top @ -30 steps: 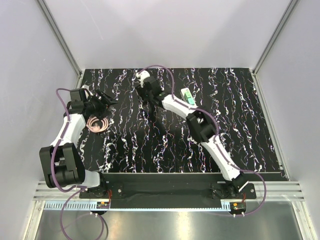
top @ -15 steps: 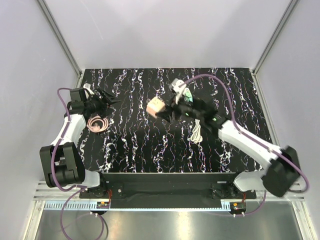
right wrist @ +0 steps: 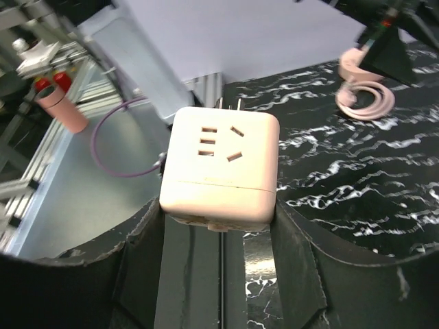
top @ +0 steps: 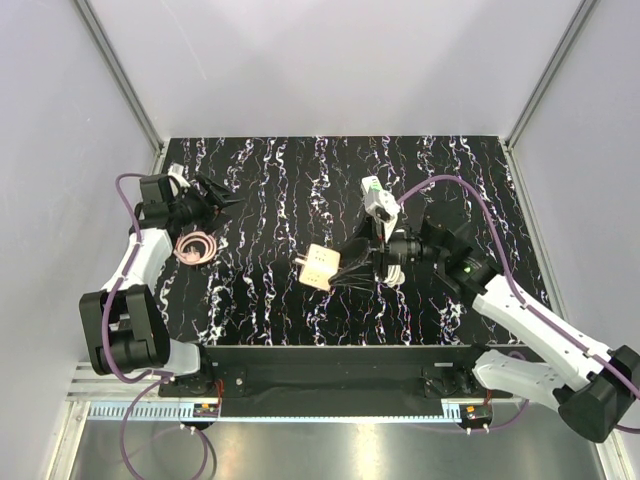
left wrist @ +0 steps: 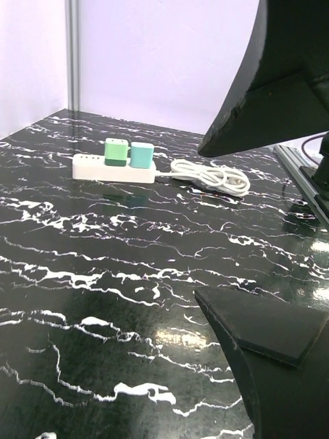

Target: Insert the plug

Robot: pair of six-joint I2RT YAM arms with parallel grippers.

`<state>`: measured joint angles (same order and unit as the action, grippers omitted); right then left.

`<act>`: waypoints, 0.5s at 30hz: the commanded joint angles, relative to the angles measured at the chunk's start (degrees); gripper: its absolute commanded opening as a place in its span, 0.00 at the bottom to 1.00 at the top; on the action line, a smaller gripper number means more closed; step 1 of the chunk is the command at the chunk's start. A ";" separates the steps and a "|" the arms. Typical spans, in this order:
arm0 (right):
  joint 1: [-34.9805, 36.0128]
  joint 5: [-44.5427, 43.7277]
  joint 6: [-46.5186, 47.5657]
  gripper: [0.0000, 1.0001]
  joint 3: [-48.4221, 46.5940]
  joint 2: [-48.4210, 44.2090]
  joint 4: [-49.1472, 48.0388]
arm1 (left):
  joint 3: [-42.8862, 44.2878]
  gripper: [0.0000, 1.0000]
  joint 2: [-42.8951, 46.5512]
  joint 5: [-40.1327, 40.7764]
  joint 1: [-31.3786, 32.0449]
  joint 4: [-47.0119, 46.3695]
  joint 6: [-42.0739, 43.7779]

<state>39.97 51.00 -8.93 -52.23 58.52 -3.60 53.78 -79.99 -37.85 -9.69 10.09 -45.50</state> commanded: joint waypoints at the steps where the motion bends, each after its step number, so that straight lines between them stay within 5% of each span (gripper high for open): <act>1: -0.15 -11.33 -2.93 0.00 -0.60 2.02 -1.85 | 0.27 0.78 1.23 -3.37 1.87 -3.06 1.28; 8: -0.15 -40.58 -10.92 0.00 2.04 7.56 -5.80 | 7.12 0.80 5.79 0.21 11.79 6.69 12.97; 15: 1.78 -36.51 -20.24 0.00 11.79 11.26 -25.48 | -4.97 0.83 15.29 -1.16 13.82 4.26 7.79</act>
<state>40.56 15.44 -23.62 -42.72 70.15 -14.31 53.78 -68.27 -37.87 4.21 16.05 -37.19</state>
